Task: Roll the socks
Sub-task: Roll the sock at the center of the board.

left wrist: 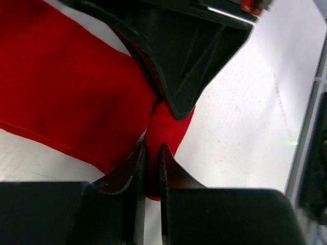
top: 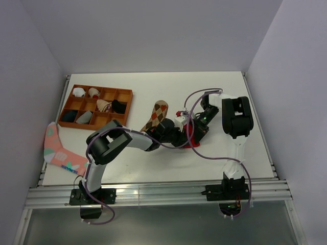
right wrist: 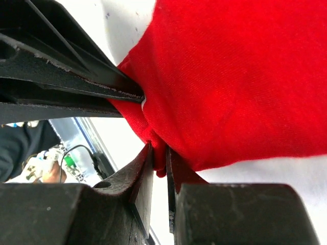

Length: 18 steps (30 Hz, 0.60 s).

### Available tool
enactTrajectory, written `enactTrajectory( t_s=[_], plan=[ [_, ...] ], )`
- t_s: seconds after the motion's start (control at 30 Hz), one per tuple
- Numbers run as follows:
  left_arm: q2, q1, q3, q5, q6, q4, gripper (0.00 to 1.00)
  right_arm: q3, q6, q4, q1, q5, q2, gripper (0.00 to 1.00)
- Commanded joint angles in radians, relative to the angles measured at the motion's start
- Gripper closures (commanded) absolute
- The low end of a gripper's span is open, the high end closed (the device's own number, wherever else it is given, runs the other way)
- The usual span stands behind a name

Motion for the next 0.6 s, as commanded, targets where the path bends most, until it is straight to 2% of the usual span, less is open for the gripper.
enactTrajectory(
  t_s=[0.0,0.1,0.13,0.33,0.43,0.57],
  plan=[
    [0.053,-0.005,0.041,0.06,-0.108,-0.094,1.0,-0.047,0.05,0.138,-0.005,0.067,-0.074,0.88],
    [0.083,-0.004,0.076,0.068,-0.182,-0.202,1.0,-0.084,0.077,0.202,-0.005,0.09,-0.129,0.78],
    [0.09,-0.004,0.086,0.069,-0.197,-0.234,1.0,-0.09,0.083,0.211,-0.005,0.089,-0.151,0.72],
    [0.116,0.019,0.106,0.106,-0.315,-0.377,1.0,-0.142,0.149,0.311,-0.005,0.086,-0.244,0.53],
    [0.12,0.03,0.095,0.117,-0.338,-0.417,1.0,-0.182,0.183,0.369,-0.008,0.08,-0.296,0.48],
    [0.132,0.055,0.075,0.154,-0.363,-0.446,1.0,-0.215,0.22,0.425,-0.014,0.087,-0.353,0.47]
  ],
)
